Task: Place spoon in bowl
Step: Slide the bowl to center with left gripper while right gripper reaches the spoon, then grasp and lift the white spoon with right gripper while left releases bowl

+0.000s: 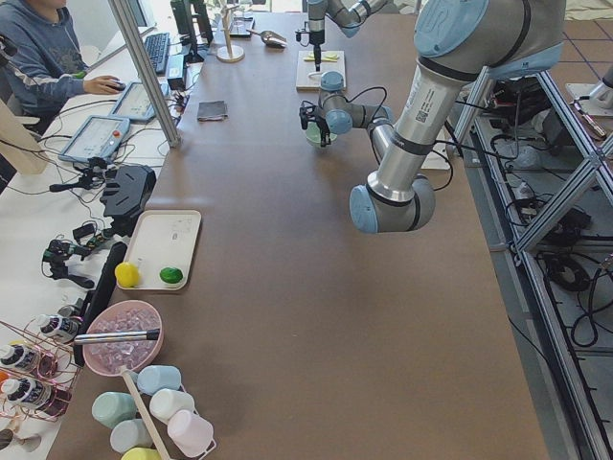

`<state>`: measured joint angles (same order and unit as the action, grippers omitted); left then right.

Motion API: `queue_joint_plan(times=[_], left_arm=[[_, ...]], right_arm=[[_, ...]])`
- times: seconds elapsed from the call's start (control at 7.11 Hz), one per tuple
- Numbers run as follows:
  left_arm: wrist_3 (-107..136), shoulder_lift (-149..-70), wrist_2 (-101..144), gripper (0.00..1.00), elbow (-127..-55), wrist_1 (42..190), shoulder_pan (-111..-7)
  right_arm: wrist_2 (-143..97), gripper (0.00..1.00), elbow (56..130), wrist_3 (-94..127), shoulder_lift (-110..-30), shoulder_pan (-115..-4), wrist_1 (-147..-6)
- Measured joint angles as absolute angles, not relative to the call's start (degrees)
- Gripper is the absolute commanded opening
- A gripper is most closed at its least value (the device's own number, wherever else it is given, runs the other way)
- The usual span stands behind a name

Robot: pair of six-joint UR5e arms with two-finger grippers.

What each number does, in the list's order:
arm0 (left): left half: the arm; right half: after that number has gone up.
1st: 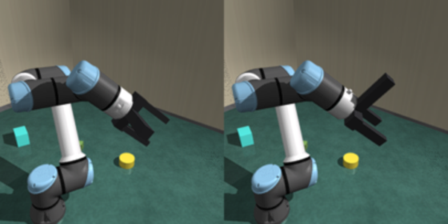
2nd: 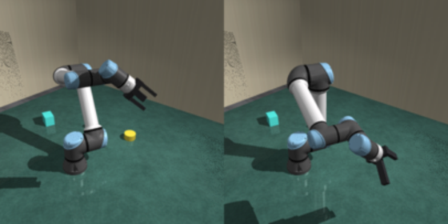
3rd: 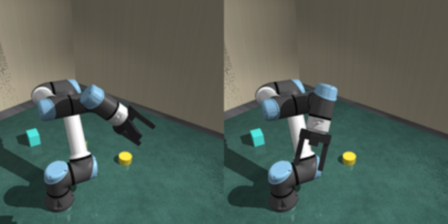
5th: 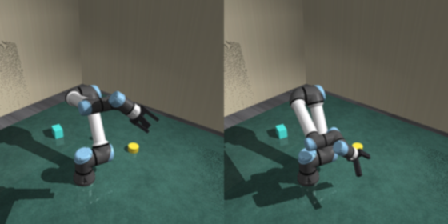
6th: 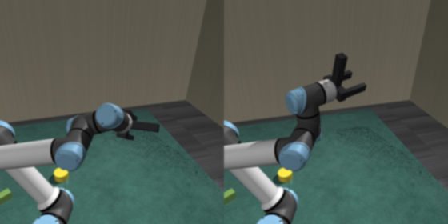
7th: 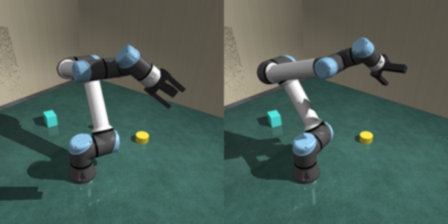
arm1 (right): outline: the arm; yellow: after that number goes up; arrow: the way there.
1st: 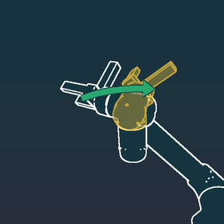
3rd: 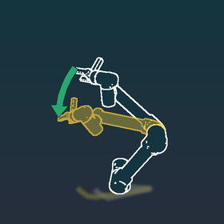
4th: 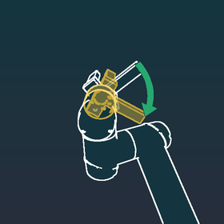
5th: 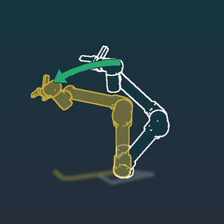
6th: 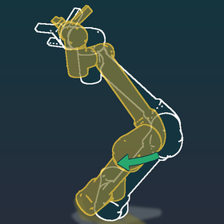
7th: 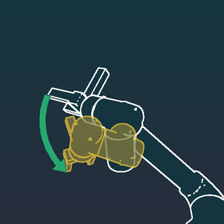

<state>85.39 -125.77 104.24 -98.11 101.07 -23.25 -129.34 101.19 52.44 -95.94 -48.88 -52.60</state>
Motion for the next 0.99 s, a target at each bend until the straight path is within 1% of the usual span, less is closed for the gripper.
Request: queue_joint_plan(times=[0.14,0.42,0.56,0.7,0.99], left_arm=[[85.39,-125.76,104.24,0.42,-98.22,101.07,-23.24],[85.35,-125.64,104.24,0.43,-98.36,101.07,-23.27],[85.34,-125.56,104.22,0.43,-98.43,101.08,-23.31],[85.34,-125.46,104.18,0.42,-98.50,101.07,-23.38],[85.34,-125.36,104.16,0.43,-98.59,101.07,-23.44]], right_arm=[[-128.64,0.83,101.24,52.58,-96.32,-48.33,-52.60],[-128.14,0.83,101.04,52.68,-96.49,-47.62,-52.64],[-127.74,0.72,100.93,52.78,-96.37,-47.15,-52.66],[-126.87,0.01,100.86,53.03,-96.20,-46.58,-52.72],[-126.04,0.00,100.93,53.68,-96.19,-46.11,-52.81]])
